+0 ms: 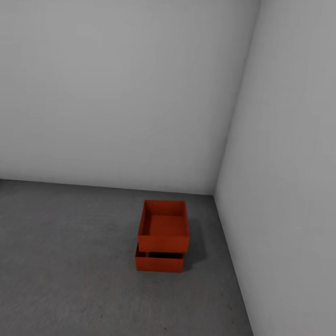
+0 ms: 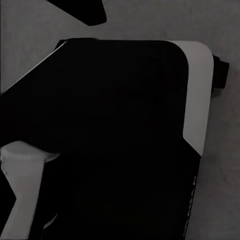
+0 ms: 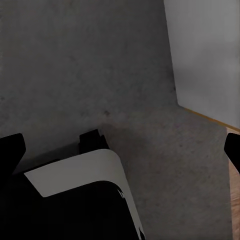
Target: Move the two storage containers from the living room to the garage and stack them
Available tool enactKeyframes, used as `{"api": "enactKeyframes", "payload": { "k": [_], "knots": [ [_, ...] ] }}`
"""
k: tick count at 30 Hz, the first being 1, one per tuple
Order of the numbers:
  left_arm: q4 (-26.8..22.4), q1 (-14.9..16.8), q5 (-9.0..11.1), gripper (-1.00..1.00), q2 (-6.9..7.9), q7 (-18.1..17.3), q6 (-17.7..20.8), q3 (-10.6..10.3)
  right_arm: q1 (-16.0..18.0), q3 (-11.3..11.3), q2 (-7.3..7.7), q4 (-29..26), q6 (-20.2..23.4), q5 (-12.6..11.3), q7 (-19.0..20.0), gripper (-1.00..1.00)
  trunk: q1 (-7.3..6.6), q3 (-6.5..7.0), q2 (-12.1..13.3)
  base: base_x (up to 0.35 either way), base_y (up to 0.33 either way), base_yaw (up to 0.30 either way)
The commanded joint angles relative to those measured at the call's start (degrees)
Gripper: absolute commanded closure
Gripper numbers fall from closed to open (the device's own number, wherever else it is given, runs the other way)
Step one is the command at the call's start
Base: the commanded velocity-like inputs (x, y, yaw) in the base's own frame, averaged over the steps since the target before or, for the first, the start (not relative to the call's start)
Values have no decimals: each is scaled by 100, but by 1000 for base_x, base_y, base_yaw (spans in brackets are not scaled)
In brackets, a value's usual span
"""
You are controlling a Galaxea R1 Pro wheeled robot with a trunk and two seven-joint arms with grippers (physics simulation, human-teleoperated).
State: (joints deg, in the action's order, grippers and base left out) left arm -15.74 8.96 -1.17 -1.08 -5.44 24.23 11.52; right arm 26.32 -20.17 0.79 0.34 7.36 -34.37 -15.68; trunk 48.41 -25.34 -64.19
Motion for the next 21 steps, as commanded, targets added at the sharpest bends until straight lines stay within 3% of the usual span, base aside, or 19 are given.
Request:
{"api": "enactKeyframes", "payload": {
  "k": [1, 21],
  "knots": [
    [0, 1, -14, -100, -2, -18, 38, 34, 3, -48, 0, 1, 29, -26, -14, -100, 0, -6, -4, 0, 0, 0],
    [36, 1, -41, -100, -6, -18, 38, 34, 2, -48, 0, 1, 29, -26, -14, -100, 0, -6, -4, 0, 0, 0]
  ]
}}
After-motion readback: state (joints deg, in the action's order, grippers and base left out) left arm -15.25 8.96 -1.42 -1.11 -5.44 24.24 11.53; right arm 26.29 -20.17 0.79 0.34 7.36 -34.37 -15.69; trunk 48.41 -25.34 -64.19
